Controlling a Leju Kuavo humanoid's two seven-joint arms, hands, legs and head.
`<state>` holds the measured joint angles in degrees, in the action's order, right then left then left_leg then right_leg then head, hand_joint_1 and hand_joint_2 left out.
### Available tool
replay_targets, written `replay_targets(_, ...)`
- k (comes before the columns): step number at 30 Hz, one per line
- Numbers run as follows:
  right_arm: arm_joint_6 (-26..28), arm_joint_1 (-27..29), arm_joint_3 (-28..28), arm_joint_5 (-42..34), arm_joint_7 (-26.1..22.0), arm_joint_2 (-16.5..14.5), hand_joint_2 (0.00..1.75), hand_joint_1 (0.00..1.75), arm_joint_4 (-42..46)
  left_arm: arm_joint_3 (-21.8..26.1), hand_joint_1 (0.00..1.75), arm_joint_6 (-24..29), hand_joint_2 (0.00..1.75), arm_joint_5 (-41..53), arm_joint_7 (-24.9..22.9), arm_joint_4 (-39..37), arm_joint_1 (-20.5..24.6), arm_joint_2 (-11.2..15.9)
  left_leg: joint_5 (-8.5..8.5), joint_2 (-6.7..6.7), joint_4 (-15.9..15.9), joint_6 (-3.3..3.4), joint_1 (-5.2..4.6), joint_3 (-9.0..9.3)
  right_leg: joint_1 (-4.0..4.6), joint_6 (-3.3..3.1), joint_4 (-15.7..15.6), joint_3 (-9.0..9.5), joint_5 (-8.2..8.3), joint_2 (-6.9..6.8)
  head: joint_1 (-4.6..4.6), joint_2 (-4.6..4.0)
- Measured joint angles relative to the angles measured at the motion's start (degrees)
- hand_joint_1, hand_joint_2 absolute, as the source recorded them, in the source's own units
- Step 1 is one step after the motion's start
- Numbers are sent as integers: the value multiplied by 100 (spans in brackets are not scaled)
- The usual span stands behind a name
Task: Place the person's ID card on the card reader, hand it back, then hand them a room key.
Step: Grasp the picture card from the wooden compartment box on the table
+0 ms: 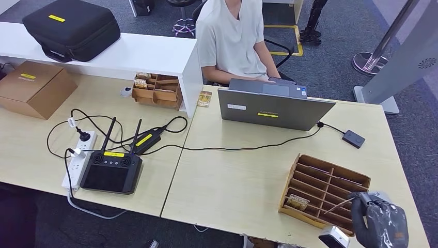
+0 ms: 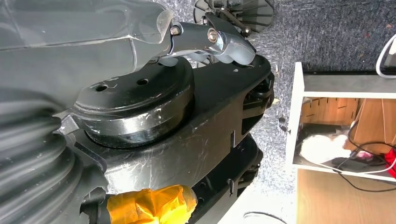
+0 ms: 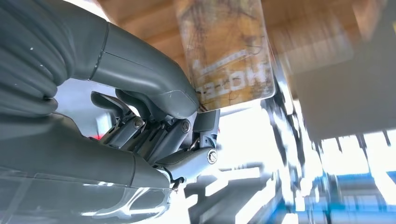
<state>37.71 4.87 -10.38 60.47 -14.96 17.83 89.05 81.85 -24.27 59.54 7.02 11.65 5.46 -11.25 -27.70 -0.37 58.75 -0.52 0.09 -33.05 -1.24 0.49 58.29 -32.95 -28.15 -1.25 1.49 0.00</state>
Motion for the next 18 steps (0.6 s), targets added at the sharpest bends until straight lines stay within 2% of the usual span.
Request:
replay_targets(7,147,-225,202,-140,-185,-184,175,175,540,0,0,31,175,-2,-9,0,6,-5,1,-1,0,-1,0,2,0,0,1,1,0,-1,0,0)
replay_targets(18,144,-422,223,-116,-256,-315,175,175,581,-5,0,30,175,43,-17,0,14,-5,1,1,0,-1,0,1,0,-1,2,1,1,2,-1,0)
